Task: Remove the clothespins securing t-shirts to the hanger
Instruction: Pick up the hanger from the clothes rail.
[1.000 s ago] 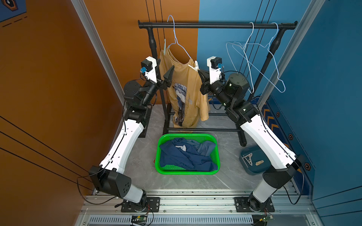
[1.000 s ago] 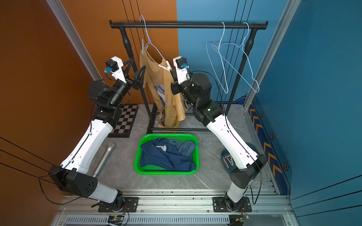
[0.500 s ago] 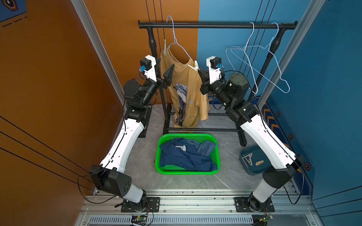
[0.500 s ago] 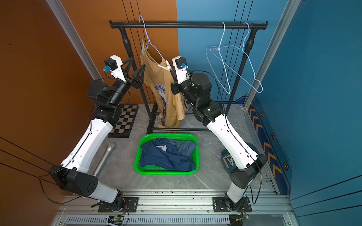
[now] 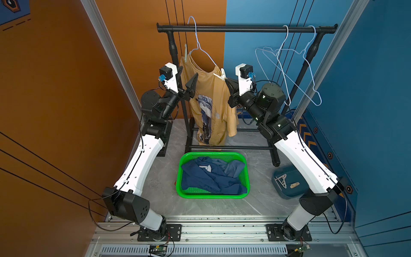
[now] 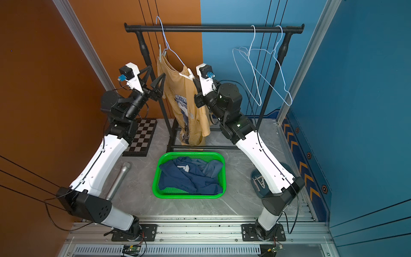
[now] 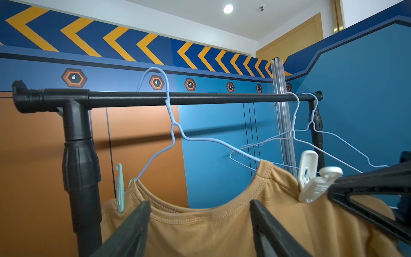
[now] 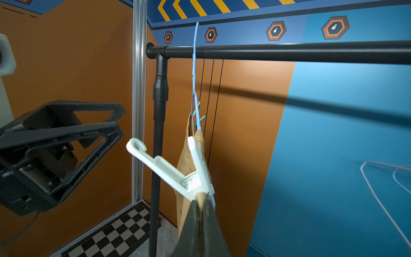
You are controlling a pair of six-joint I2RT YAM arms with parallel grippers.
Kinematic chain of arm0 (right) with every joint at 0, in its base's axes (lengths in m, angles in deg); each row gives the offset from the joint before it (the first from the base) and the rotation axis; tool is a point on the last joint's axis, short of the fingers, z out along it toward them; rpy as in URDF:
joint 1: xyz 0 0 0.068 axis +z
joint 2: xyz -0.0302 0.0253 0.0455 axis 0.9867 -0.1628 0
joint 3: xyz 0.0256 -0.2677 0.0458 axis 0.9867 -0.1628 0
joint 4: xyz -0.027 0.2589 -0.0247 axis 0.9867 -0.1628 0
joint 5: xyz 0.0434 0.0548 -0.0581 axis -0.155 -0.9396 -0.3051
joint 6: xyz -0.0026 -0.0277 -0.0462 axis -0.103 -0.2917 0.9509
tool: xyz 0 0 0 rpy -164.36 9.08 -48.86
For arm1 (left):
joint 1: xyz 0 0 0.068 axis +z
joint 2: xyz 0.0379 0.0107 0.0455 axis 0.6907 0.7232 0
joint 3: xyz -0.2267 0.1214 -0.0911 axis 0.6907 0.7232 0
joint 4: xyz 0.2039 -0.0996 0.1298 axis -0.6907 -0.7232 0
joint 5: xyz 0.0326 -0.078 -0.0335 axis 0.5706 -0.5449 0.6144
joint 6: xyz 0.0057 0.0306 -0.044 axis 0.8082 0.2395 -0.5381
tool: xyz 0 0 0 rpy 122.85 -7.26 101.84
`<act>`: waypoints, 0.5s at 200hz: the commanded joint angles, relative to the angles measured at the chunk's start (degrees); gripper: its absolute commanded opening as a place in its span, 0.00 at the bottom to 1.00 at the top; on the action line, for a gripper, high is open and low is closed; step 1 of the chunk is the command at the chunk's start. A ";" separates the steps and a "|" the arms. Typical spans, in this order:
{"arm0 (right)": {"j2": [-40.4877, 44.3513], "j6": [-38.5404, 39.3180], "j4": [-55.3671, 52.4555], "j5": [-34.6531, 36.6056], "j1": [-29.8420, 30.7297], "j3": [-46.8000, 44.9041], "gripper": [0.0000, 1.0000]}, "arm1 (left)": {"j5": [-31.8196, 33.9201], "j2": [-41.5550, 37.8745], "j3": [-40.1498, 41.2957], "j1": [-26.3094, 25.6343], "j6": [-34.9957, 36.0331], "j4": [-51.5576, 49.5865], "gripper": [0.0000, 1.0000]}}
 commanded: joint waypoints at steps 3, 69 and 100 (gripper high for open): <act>5.04 0.41 6.18 -0.52 -0.31 -3.17 0.00 | -1.38 0.08 -1.33 0.31 -1.41 1.36 0.72; 4.04 0.99 6.82 -1.43 -0.53 -0.39 0.00 | -1.26 -0.06 -1.52 0.07 -1.57 1.36 0.72; 1.99 1.13 6.36 -2.41 -0.75 3.81 0.00 | -1.28 0.20 -2.08 0.08 -1.67 1.36 0.72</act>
